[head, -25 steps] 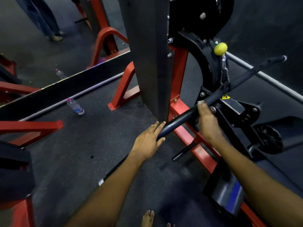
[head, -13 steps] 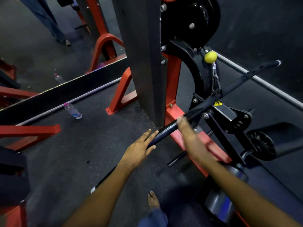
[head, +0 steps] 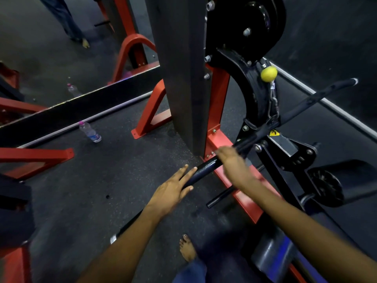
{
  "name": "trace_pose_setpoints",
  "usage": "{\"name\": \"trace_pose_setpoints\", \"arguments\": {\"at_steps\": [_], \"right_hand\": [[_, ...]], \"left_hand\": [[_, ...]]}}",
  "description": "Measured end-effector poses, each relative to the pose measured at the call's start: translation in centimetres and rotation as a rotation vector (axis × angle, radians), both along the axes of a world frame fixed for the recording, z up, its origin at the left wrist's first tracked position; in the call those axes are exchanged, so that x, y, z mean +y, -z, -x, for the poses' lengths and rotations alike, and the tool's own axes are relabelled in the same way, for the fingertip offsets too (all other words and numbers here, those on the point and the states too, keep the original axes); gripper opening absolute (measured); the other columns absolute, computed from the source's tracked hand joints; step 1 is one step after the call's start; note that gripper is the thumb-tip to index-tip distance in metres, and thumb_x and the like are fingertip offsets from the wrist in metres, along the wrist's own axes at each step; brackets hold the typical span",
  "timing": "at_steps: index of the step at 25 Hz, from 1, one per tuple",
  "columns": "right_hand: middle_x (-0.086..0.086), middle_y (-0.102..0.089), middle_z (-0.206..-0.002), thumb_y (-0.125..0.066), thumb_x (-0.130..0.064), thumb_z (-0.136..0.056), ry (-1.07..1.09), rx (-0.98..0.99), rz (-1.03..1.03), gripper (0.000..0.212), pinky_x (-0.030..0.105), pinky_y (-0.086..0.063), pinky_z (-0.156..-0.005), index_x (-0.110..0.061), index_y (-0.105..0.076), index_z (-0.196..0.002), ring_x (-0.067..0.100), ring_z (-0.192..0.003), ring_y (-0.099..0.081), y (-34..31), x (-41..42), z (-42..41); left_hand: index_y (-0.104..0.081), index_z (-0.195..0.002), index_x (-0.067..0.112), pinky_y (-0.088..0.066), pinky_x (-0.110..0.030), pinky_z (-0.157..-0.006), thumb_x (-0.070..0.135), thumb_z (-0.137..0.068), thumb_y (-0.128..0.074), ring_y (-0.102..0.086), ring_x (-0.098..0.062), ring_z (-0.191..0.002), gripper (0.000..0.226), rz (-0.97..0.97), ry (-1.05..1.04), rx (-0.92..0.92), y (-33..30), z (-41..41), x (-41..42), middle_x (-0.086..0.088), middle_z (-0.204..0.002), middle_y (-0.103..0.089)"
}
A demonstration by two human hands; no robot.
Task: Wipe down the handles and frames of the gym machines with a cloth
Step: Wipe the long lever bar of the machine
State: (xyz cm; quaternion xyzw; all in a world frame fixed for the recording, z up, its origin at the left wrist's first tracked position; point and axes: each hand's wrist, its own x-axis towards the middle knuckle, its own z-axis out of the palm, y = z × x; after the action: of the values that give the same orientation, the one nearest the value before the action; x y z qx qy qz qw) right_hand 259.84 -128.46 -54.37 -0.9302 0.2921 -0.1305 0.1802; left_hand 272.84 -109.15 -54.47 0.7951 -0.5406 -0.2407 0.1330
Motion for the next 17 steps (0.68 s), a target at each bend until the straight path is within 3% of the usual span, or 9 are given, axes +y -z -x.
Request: {"name": "trace_pose_setpoints", "arguments": {"at_steps": [2,3,6,8,10,13,15,17], "right_hand": [[0.018,-0.064,-0.112,-0.054,0.007,-0.075,-0.314,0.031,0.153,0.037,0.040,-0.049,-0.095,0.002,-0.065,-0.110,0.033,-0.106,-0.061,1.4,-0.9,0.9],[0.019,-0.062,-0.115,-0.055,0.006,-0.076,-0.311,0.067,0.190,0.038,0.038,-0.043,-0.101,0.002,-0.064,-0.113,0.035,-0.110,-0.058,1.4,-3.6,1.7],[0.023,-0.050,-0.132,-0.041,-0.001,-0.087,0.159,-0.018,-0.045,0.039,0.019,-0.019,-0.110,0.003,-0.055,-0.123,0.034,-0.128,-0.042,0.1,-9.1,3.1],[0.020,-0.051,-0.129,-0.038,0.009,-0.085,0.240,-0.046,-0.096,0.042,0.028,-0.022,-0.113,0.002,-0.054,-0.123,0.033,-0.123,-0.044,0.4,-6.0,2.1],[0.016,-0.053,-0.129,-0.034,0.011,-0.081,-0.023,-0.076,0.008,0.049,0.036,-0.028,-0.111,0.002,-0.053,-0.125,0.033,-0.122,-0.048,1.6,1.1,1.4],[0.015,-0.042,-0.143,-0.032,0.007,-0.083,-0.408,-0.080,0.228,0.054,0.031,-0.013,-0.118,0.001,-0.045,-0.134,0.026,-0.134,-0.036,3.7,4.0,3.3],[0.014,-0.038,-0.146,-0.042,0.012,-0.085,-0.208,-0.064,0.158,0.056,0.033,-0.017,-0.117,-0.004,-0.040,-0.139,0.027,-0.137,-0.032,3.9,0.4,3.5],[0.012,-0.029,-0.152,-0.037,0.023,-0.080,0.235,-0.105,-0.059,0.069,0.030,-0.011,-0.118,-0.004,-0.033,-0.143,0.027,-0.142,-0.024,3.4,-2.7,3.1]], "left_hand": [[-0.006,-0.152,0.038,-0.033,-0.034,-0.110,0.040,-0.102,-0.037,-0.025,-0.015,-0.144,0.059,-0.007,0.002,0.000,-0.1,0.2,-0.1,0.008,-0.161,-0.005],[-0.006,-0.152,0.038,-0.033,-0.033,-0.110,0.040,-0.102,-0.037,-0.025,-0.015,-0.143,0.059,-0.008,-0.004,0.000,-0.2,0.3,-0.1,0.008,-0.161,-0.005],[-0.008,-0.152,0.037,-0.033,-0.034,-0.110,0.040,-0.102,-0.038,-0.028,-0.017,-0.142,0.059,-0.003,-0.013,-0.005,-0.1,0.3,-0.1,0.007,-0.161,-0.007],[-0.007,-0.152,0.038,-0.033,-0.035,-0.111,0.040,-0.101,-0.038,-0.028,-0.017,-0.142,0.059,-0.013,-0.015,-0.002,0.0,0.2,0.0,0.007,-0.161,-0.008],[-0.008,-0.152,0.038,-0.032,-0.034,-0.111,0.040,-0.101,-0.039,-0.027,-0.016,-0.143,0.060,-0.008,-0.013,0.011,0.1,0.2,0.1,0.007,-0.161,-0.008],[-0.009,-0.152,0.036,-0.031,-0.033,-0.111,0.039,-0.101,-0.040,-0.025,-0.016,-0.143,0.060,0.011,-0.002,0.029,0.2,0.2,0.2,0.006,-0.161,-0.010],[-0.010,-0.152,0.034,-0.032,-0.035,-0.111,0.039,-0.101,-0.040,-0.026,-0.017,-0.143,0.060,0.006,-0.013,0.035,0.3,0.2,0.2,0.005,-0.161,-0.010],[-0.011,-0.153,0.034,-0.033,-0.036,-0.111,0.038,-0.101,-0.039,-0.027,-0.017,-0.143,0.059,0.004,-0.024,0.035,0.3,0.2,0.1,0.005,-0.161,-0.009]]}}
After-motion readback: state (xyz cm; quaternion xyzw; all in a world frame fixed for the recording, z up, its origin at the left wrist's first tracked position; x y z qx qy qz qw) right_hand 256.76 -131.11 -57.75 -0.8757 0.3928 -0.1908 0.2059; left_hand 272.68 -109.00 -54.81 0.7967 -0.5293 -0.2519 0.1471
